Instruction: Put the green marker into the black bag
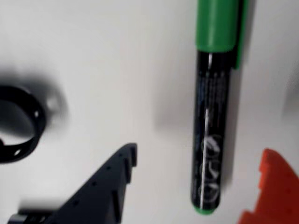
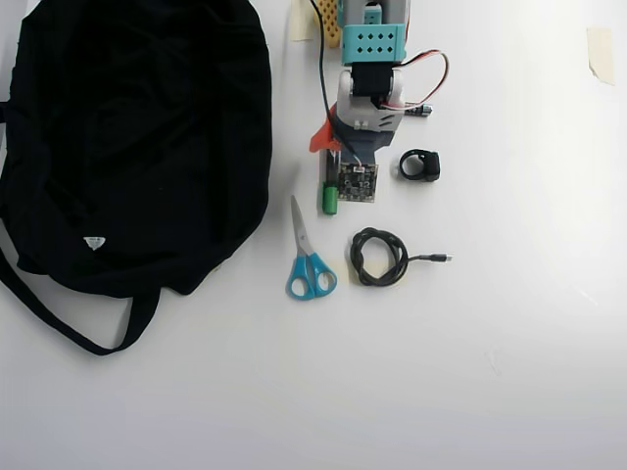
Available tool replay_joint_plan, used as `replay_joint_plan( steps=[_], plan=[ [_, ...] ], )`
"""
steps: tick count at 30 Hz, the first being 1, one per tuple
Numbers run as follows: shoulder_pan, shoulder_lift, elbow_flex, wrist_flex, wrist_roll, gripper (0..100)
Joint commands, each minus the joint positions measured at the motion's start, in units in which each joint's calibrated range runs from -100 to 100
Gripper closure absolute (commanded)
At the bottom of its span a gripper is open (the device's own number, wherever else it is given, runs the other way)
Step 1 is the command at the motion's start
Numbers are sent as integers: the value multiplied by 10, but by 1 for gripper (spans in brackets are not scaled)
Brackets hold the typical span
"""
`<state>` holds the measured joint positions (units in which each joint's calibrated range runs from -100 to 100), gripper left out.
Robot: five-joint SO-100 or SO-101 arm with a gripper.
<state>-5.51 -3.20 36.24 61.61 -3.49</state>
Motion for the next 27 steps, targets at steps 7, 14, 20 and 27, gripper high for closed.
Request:
replay_joint_plan(
  steps=[7, 14, 20, 27],
  plan=[
    [12, 10, 6, -14, -2, 67],
    [12, 10, 21, -28, -3, 69],
    [12, 10, 22, -29, -3, 69],
    [12, 43, 21, -57, -3, 69]
  ],
)
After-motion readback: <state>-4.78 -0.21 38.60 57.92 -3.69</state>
